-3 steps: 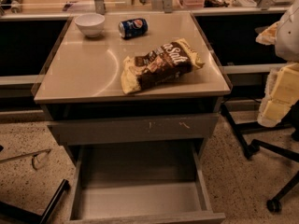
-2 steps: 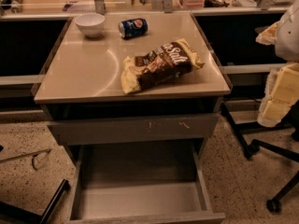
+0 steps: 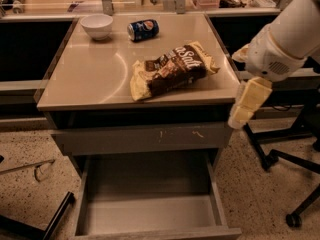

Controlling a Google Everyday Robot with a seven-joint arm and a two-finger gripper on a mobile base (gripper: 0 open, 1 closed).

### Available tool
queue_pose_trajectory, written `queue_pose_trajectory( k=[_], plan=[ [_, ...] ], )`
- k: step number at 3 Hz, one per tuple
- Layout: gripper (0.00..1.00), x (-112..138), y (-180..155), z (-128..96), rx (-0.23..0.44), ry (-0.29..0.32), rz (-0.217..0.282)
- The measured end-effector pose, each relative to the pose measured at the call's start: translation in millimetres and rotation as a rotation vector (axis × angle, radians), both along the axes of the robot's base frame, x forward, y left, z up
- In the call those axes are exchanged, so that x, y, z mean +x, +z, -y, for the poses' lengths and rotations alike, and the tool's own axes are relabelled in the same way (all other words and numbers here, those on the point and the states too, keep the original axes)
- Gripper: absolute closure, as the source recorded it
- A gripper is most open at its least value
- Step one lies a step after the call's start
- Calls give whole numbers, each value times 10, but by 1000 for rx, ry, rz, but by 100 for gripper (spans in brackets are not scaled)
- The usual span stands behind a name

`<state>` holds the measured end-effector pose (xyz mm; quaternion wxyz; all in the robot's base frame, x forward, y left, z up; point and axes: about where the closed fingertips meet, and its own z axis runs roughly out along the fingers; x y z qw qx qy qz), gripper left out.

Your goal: Place brown chip bag into middle drawer

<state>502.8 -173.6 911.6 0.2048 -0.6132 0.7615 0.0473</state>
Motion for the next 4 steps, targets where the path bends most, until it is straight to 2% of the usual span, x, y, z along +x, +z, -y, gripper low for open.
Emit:
queue_pose_trajectory(
  k=[1,2,3,4],
  plan=[
    [0,561,-450,-255,109,26,-7],
    [0,561,-450,-256,109,26,-7],
    [0,762,-491,-314,137,29,29],
    [0,1061,-375,-448,126,50,93]
  ],
)
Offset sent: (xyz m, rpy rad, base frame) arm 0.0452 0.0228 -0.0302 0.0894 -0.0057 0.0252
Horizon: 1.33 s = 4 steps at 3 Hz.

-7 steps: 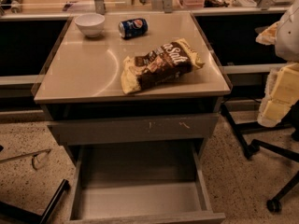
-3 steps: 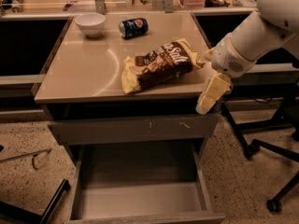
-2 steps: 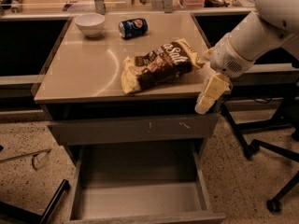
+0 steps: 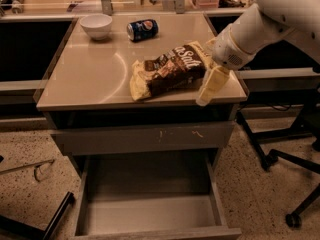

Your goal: Place brown chip bag into middle drawer

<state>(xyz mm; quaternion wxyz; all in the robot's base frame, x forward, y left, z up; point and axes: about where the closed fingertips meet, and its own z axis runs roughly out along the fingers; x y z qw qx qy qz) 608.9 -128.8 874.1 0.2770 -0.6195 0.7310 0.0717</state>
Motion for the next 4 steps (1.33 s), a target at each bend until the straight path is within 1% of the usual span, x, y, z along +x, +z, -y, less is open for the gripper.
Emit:
queue_pose_trajectory(
  k=[1,2,3,4],
  plan=[
    [0,250,42,-127,-10,16,34],
    [0,442,-3,-249,-20,35,36],
    [0,619,-167,-300,-23,38,0],
    [18,728,-335,-365,-16,50,-43]
  ],
)
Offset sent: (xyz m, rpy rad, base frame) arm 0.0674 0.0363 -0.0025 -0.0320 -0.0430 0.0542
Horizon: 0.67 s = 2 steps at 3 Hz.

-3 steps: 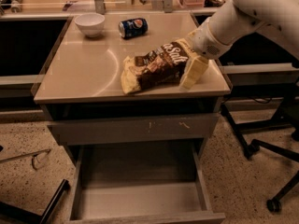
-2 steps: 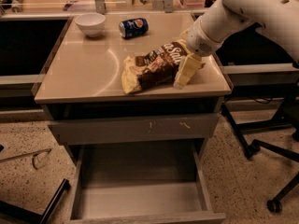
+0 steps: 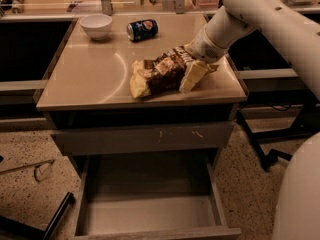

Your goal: Place brown chip bag into middle drawer

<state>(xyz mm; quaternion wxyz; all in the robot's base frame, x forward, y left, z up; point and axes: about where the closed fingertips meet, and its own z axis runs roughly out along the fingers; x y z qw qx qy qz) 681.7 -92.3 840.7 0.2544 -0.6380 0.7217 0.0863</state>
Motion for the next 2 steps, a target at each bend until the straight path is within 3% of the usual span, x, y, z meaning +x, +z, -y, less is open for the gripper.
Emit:
queue_pose_trajectory(
  k=[2],
  plan=[
    [65,12,-18,-5,1,1,-4]
  ],
)
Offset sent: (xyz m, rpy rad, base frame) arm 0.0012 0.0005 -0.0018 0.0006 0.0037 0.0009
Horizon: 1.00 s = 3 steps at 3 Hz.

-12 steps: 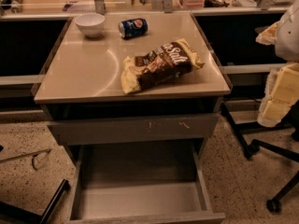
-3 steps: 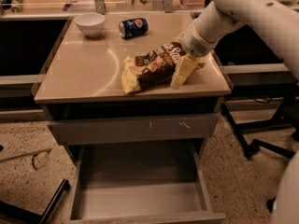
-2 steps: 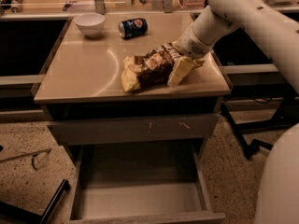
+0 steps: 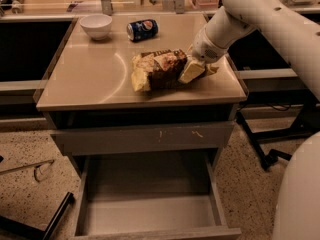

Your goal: Place brown chip bag into middle drawer

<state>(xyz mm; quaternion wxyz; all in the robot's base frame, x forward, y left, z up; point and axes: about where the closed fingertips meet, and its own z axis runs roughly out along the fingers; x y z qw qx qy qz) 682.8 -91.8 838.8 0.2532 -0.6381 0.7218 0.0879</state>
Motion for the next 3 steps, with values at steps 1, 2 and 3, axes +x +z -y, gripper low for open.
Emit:
queue_pose_trajectory(
  k=[1,2,3],
  plan=[
    [88,-155,135,-52,19,18,18],
    [100,-580,306,-67,21,48,20],
    [100,-1084,326,-61,51,49,11]
  ],
)
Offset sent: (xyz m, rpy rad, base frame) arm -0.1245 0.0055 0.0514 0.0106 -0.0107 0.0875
